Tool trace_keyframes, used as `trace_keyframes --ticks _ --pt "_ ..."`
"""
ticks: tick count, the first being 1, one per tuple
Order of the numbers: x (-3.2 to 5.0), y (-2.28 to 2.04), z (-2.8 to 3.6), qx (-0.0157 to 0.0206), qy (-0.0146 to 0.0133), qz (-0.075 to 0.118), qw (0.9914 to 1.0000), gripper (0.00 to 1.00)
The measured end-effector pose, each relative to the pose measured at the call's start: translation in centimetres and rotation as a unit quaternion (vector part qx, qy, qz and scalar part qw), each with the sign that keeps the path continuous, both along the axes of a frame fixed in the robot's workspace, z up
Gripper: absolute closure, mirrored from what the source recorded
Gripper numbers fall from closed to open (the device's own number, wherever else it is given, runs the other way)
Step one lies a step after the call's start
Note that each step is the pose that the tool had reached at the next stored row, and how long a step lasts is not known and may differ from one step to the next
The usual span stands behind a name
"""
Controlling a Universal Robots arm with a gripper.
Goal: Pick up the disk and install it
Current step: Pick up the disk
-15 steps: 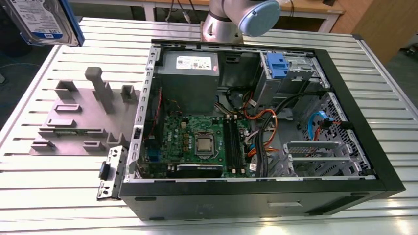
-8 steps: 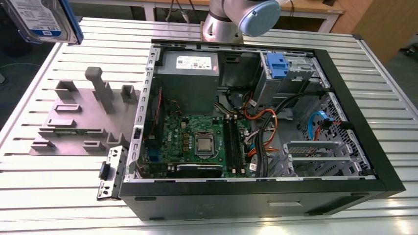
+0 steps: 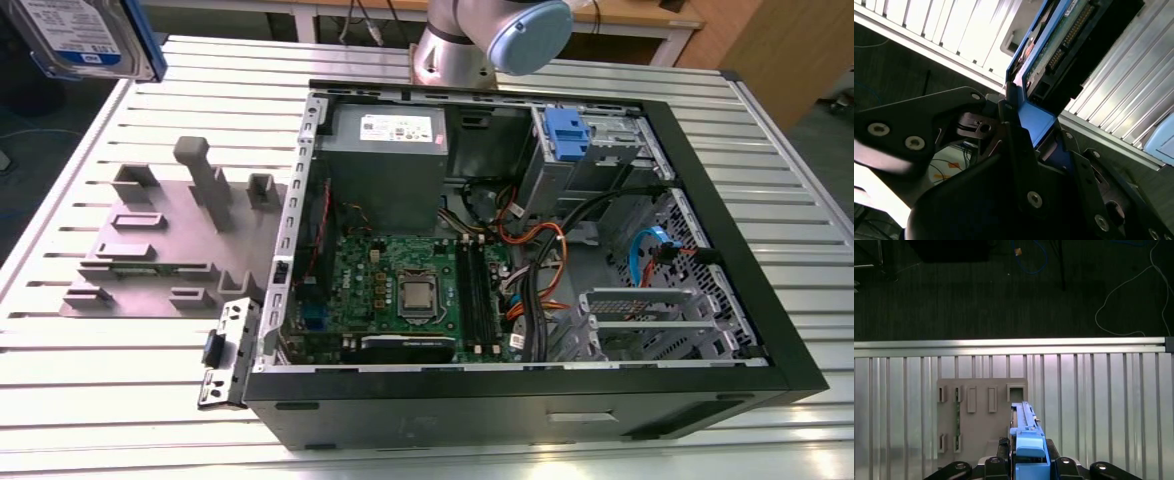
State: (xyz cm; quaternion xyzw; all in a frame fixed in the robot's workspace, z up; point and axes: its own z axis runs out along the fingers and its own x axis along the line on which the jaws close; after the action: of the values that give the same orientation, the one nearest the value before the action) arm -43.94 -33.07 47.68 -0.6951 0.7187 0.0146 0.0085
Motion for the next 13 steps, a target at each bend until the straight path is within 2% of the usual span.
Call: trace_keyframes --ticks 13 --pt "0.01 0.00 1.94 0.0000 0.0001 0.000 1.00000 0.64"
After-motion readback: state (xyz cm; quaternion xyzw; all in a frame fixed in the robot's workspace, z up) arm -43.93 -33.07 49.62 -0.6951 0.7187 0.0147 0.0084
